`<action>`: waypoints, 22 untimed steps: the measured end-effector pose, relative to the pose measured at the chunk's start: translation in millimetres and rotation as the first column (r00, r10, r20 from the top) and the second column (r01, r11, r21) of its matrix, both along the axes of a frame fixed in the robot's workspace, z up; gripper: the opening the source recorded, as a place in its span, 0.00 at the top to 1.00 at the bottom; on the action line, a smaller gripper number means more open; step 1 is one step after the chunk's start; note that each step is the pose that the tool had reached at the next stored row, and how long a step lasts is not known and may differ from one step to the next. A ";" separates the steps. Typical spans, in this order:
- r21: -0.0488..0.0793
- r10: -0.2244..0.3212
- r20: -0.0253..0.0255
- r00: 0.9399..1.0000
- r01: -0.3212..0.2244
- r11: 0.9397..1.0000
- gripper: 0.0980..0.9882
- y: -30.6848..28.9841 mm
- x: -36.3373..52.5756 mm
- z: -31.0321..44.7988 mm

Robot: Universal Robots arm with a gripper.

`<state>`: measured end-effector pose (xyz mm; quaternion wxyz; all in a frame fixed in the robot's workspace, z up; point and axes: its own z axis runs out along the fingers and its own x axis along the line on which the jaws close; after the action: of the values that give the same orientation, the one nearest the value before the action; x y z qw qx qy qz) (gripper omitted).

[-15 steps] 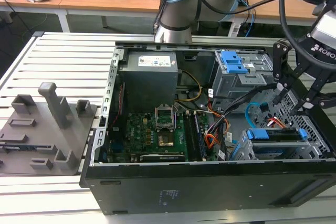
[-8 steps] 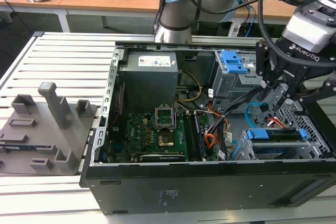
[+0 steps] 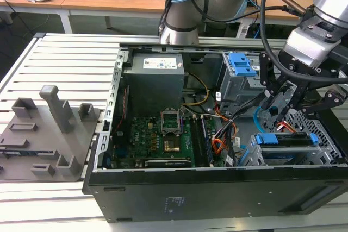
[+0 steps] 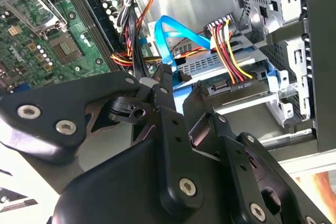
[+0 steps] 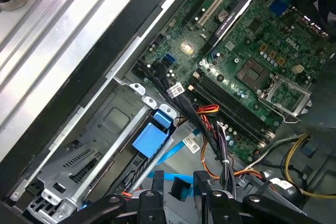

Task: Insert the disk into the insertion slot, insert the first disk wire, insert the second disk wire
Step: 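Insert the second disk wire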

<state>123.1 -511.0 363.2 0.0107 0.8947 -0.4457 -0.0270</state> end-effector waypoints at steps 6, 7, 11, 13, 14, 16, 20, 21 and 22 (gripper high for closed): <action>0.000 0.001 0.000 1.000 -0.001 1.000 0.79 0.0 0.0 -0.1; 0.000 0.001 0.000 1.000 -0.001 1.000 0.93 0.0 0.0 -0.1; 0.000 0.001 0.000 1.000 -0.001 1.000 0.93 0.0 0.0 -0.1; 0.000 0.001 0.000 1.000 -0.001 1.000 0.93 -0.1 0.0 -0.2; -0.003 -0.001 0.000 1.000 0.001 1.000 0.93 -0.2 -0.1 -0.2; -0.006 -0.023 0.000 1.000 0.023 1.000 0.93 -0.3 -0.1 -0.2; -0.010 -0.093 0.000 0.996 0.093 0.996 0.93 -0.2 0.0 -0.5; -0.010 -0.109 0.000 0.994 0.109 0.994 0.93 -0.2 0.0 -0.6; -0.010 -0.122 0.000 0.993 0.122 0.992 0.93 -0.2 0.0 -0.7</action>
<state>123.0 -511.2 362.5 0.0135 0.8658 -0.4996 -0.0256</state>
